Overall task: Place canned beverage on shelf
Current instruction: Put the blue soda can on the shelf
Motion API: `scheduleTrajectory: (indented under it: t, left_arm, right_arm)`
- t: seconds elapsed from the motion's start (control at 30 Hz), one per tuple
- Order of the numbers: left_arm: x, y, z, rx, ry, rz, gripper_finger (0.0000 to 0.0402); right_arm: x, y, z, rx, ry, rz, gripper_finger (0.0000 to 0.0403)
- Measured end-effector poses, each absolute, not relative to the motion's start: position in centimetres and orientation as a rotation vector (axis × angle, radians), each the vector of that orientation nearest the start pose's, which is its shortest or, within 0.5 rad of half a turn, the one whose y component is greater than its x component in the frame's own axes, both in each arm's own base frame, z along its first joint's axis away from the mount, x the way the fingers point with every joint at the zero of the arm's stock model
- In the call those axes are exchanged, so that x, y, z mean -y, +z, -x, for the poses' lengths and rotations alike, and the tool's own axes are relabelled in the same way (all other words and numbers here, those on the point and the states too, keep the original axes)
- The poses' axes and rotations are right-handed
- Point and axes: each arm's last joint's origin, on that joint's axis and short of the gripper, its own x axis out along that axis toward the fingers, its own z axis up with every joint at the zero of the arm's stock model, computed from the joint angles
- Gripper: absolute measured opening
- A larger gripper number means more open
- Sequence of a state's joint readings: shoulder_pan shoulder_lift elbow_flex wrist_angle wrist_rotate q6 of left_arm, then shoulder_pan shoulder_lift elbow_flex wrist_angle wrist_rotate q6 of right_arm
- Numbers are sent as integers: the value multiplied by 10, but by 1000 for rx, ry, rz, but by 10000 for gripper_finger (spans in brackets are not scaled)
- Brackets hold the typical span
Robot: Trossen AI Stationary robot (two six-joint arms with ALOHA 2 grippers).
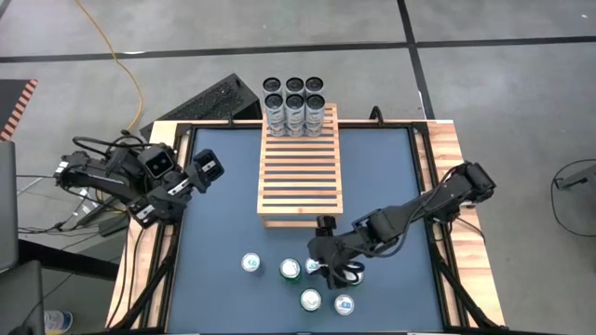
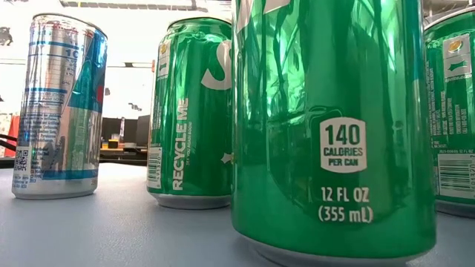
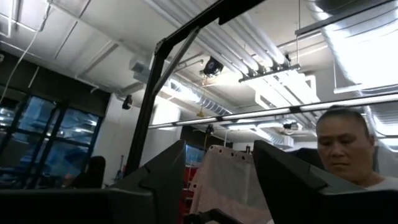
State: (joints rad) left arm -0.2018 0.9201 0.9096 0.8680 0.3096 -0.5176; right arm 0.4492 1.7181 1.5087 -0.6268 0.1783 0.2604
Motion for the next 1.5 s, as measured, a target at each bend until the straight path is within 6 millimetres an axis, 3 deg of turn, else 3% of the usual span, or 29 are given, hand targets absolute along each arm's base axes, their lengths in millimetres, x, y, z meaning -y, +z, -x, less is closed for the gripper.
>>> scheduleTrajectory:
  t: [0.13, 0.5, 0.97, 1.5]
  left_arm:
    - [42, 442, -163, 703, -689, 430, 179]
    - [43, 437, -168, 612, -692, 484, 179]
    - [45, 433, -172, 546, -699, 489, 179]
    - [45, 432, -172, 530, -697, 490, 179]
  right_arm:
    - [-159, 297, -340, -858, 134, 24, 318]
    - [-173, 256, -354, -977, 116, 35, 344]
    - [-171, 249, -355, -1011, 96, 46, 331]
    - [-166, 250, -358, -1005, 79, 15, 237]
